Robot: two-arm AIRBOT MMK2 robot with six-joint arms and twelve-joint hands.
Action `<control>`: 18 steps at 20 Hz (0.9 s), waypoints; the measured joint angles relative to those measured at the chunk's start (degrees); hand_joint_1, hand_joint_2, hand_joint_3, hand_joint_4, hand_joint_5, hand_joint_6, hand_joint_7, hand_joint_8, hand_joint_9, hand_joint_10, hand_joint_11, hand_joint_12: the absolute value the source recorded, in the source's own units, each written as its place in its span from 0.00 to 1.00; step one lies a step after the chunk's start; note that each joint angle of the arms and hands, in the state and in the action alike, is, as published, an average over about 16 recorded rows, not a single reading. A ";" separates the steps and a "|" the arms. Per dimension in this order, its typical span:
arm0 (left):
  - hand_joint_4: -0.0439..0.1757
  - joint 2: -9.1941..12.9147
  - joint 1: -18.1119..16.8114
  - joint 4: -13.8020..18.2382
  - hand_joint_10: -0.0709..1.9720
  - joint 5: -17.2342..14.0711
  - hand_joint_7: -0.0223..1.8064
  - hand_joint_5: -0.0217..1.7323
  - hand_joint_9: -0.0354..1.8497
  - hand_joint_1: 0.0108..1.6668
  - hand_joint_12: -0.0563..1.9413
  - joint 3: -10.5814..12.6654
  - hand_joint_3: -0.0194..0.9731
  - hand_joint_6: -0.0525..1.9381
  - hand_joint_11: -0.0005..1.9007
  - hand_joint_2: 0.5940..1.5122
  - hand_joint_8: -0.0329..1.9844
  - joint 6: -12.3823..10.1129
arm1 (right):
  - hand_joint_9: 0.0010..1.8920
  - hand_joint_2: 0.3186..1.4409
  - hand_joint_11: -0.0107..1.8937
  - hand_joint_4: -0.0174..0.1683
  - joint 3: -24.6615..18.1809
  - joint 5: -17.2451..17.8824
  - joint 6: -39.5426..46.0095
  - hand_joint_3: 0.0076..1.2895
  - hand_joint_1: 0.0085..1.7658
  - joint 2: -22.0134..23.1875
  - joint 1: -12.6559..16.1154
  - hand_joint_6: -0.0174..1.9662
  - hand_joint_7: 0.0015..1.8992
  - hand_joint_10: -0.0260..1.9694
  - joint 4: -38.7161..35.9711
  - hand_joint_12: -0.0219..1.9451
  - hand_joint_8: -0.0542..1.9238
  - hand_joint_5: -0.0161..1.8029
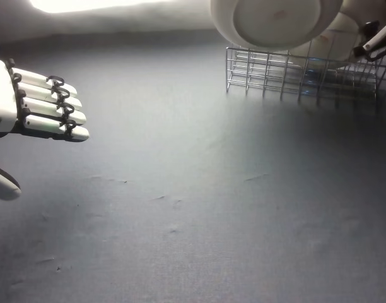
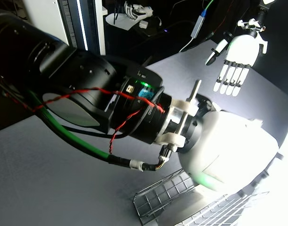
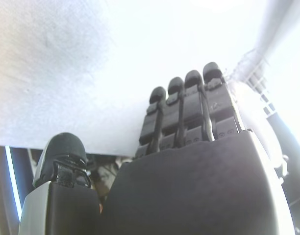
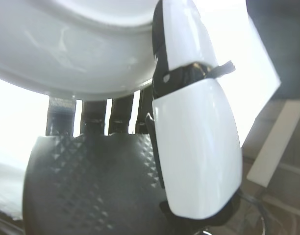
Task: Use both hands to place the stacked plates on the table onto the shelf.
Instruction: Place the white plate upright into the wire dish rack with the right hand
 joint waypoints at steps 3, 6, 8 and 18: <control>0.22 -0.07 -0.13 0.18 0.04 -0.17 0.04 0.04 0.03 0.00 0.03 0.09 0.04 0.03 0.01 0.67 0.02 -0.26 | 0.54 0.59 0.46 0.05 0.14 0.61 -0.04 0.00 0.78 0.33 -1.77 0.39 0.57 0.56 -1.31 0.69 0.42 0.55; 0.23 -0.18 -0.28 0.28 0.04 -0.34 0.04 0.04 0.03 0.00 0.03 0.12 0.04 0.03 0.01 0.66 0.02 -0.47 | 0.54 0.59 0.46 0.05 0.25 1.59 -0.07 0.00 0.78 0.64 -3.61 0.39 0.58 0.56 -2.64 0.69 0.42 0.55; 0.23 -0.27 -0.39 0.33 0.04 -0.47 0.04 0.04 0.03 0.00 0.03 0.07 0.04 0.03 0.01 0.66 0.02 -0.63 | 0.54 0.59 0.46 0.05 0.29 2.42 -0.09 0.00 0.78 0.85 -4.81 0.39 0.58 0.56 -3.55 0.69 0.41 0.55; 0.23 -0.62 -0.68 0.52 0.04 -0.97 0.04 0.04 0.03 0.00 0.03 -0.28 0.04 0.03 0.01 0.66 0.02 -1.20 | 0.51 0.63 0.43 0.05 0.31 6.71 -0.26 0.00 0.75 1.62 -9.32 0.39 0.56 0.42 -11.43 0.65 0.34 0.52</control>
